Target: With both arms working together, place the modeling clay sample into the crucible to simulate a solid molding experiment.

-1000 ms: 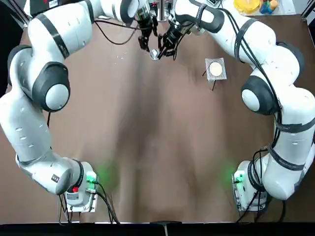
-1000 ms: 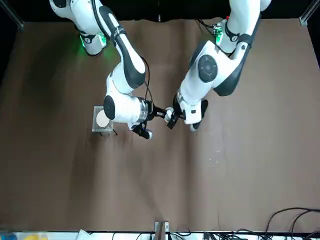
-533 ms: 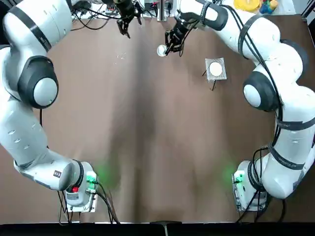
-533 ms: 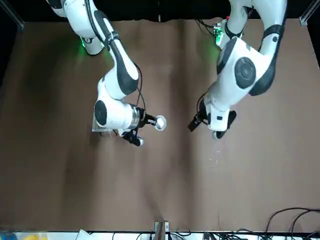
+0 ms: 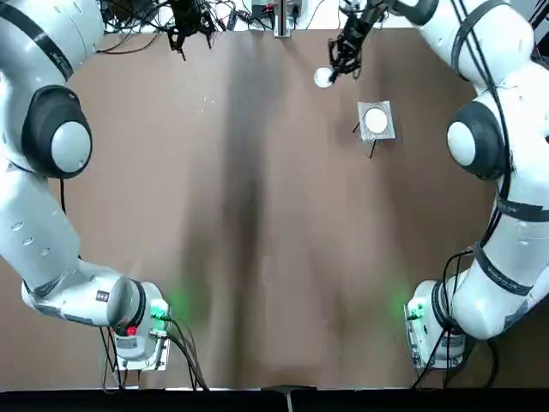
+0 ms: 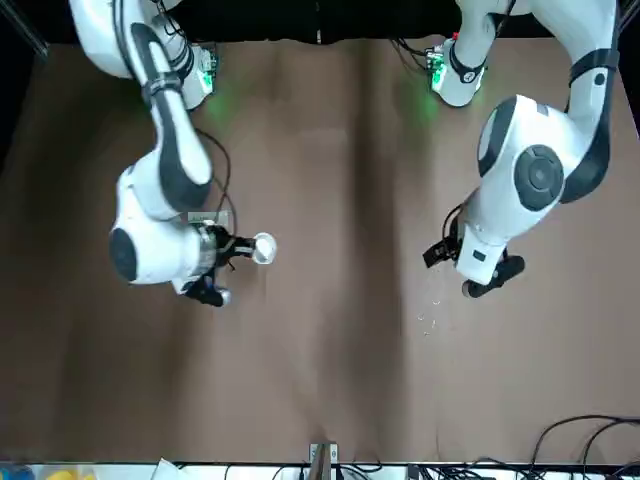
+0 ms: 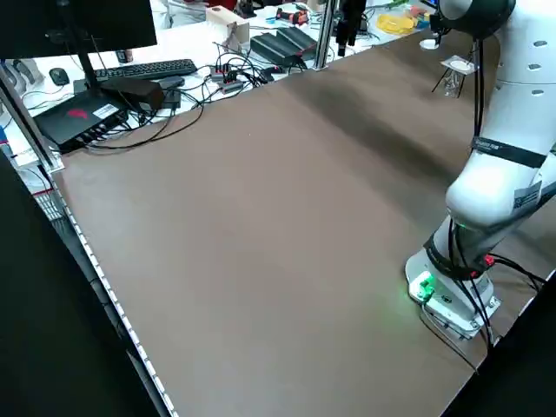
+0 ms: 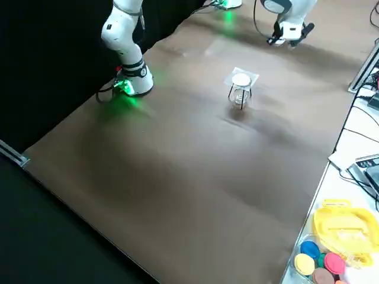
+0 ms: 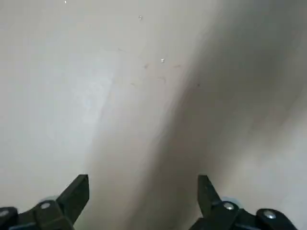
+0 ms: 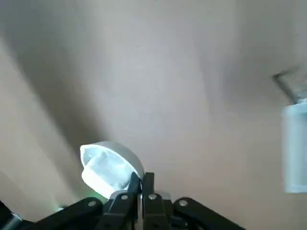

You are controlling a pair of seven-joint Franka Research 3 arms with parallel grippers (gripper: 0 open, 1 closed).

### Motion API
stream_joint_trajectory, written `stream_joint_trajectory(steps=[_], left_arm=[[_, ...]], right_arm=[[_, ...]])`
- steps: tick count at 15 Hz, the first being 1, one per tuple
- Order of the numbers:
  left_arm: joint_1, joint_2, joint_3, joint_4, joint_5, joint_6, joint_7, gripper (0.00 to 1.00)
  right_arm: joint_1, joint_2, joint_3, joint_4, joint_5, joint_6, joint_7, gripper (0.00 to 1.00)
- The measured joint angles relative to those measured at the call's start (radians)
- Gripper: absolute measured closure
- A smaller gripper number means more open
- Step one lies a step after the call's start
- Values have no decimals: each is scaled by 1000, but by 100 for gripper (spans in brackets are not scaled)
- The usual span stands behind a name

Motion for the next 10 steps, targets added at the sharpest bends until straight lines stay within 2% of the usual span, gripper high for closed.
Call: stream_joint_trajectory(steps=[4,10], left_arm=[[91,-22,-1,0,1,-48,252,0],[171,-99,1,1,4,-52,514,0]], right_arm=[[-106,-1,-1,-1,-73,-83,-155,95],[-179,0,0,-30,-168,-131,-313,95]])
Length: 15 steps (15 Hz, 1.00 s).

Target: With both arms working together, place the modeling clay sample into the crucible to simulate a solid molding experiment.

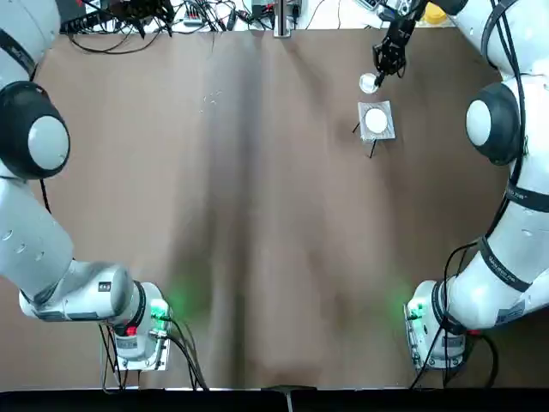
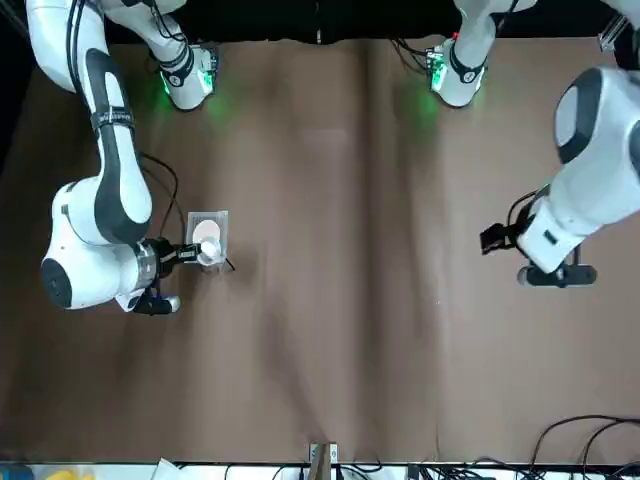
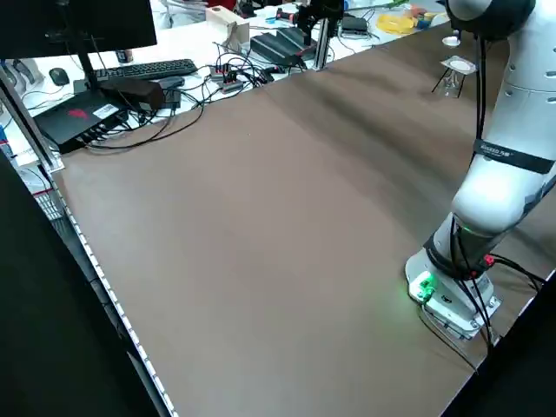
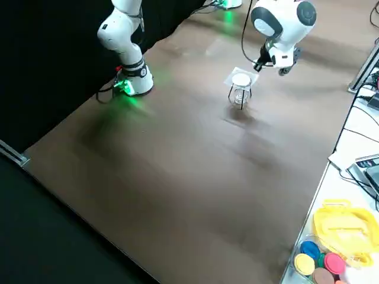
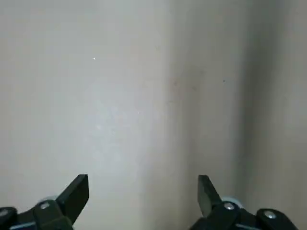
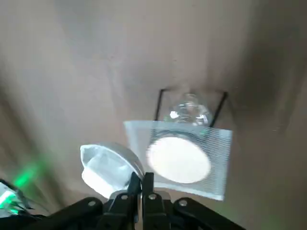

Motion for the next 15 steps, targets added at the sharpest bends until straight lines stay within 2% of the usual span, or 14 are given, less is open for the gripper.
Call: stream_joint_trajectory(steps=[8,15], left_arm=[[13,-82,-8,-1,0,-8,27,0],[14,-84,-4,-8,0,-10,27,0]], right_arm=[[-29,2,0,-84,-35,-23,-150,95],[-41,3,7,-96,-35,-21,-170,95]])
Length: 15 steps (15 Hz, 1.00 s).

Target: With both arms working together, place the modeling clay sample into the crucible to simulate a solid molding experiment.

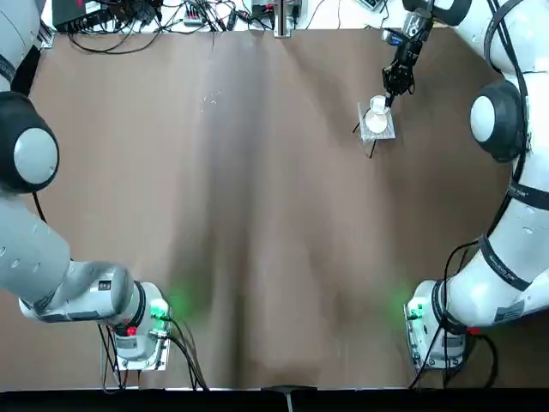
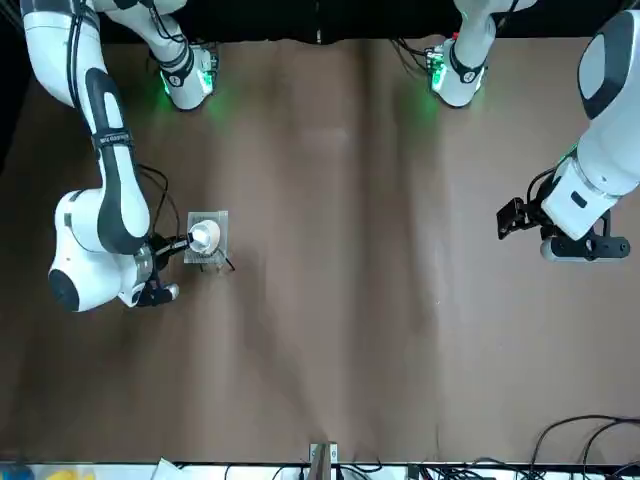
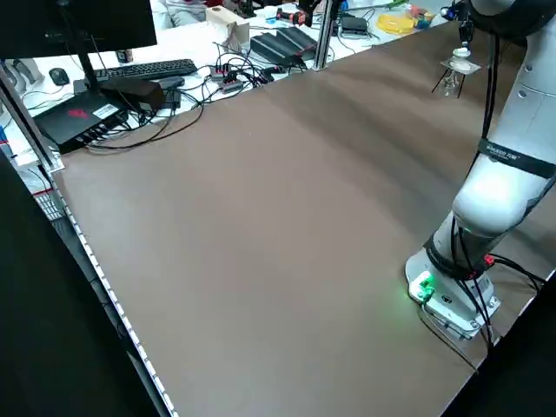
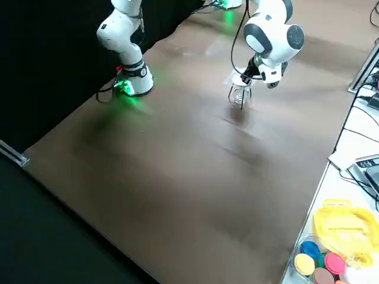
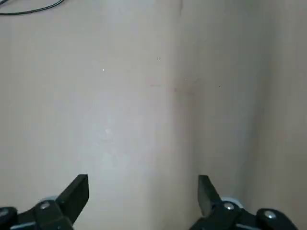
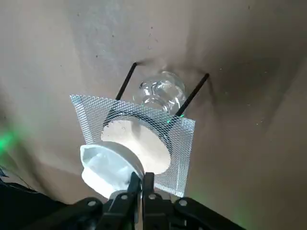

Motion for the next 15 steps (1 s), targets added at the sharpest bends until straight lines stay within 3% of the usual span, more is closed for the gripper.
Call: stream_joint_trajectory(steps=[15], left_arm=[[23,-19,8,2,5,-1,-28,0]], right_arm=[[0,35,3,-5,-1,3,-1,95]])
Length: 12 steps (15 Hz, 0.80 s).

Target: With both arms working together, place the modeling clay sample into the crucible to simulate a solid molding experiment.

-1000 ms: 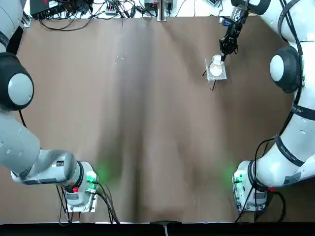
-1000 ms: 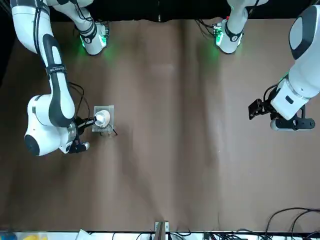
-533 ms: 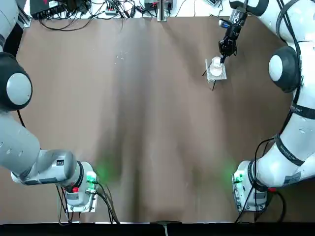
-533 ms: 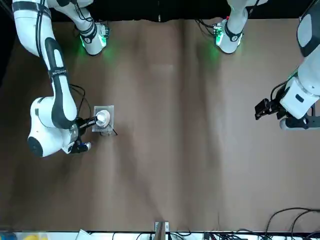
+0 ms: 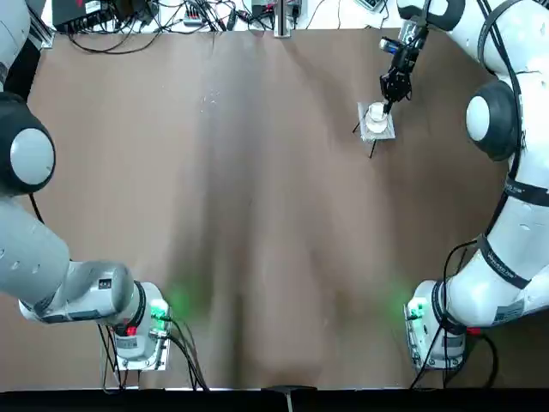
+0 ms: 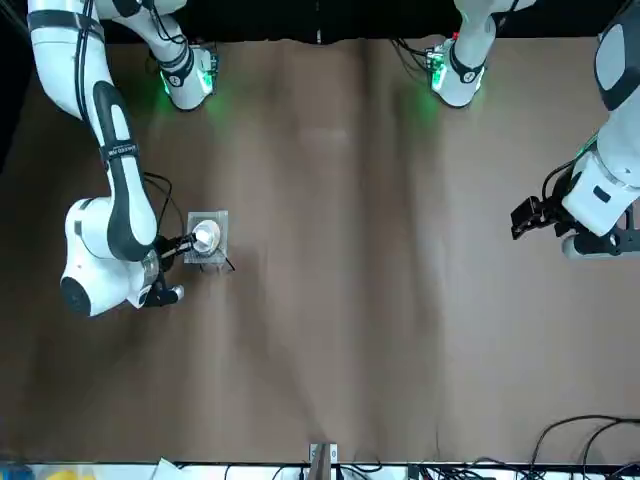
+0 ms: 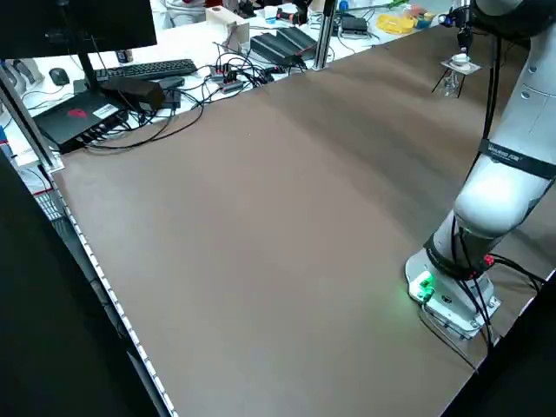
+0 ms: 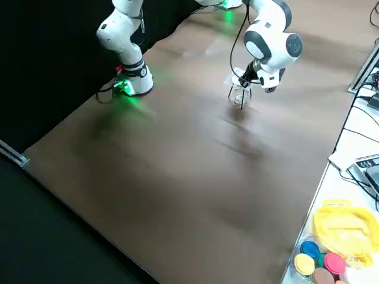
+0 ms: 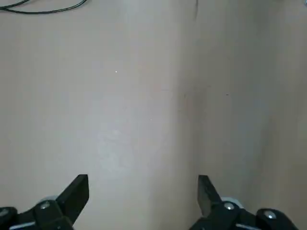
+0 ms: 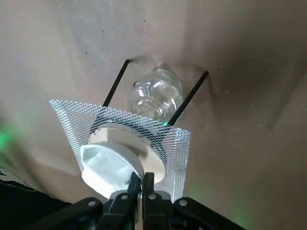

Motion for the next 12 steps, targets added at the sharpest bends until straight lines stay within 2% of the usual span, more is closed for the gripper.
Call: stream_joint_trajectory(steps=[2,4,7,8,9,11,12], left_arm=[[-21,-1,15,-1,0,-5,0,0],[-37,-5,26,-8,1,-7,0,0],[-37,-13,29,-14,1,-7,1,0],[-37,-17,29,-17,1,-7,1,0],[-37,-18,29,-20,1,-7,2,0],[-37,-18,29,-22,1,-7,3,0],[-37,-18,29,-22,1,-7,5,0]], right_arm=[[0,0,0,0,0,0,0,94],[0,0,0,0,0,0,-1,88],[0,0,0,0,0,0,-1,86],[0,0,0,0,0,0,-2,78],[0,0,0,0,0,0,-2,78],[0,0,0,0,0,0,-2,67],[0,0,-1,0,0,0,-2,67]])
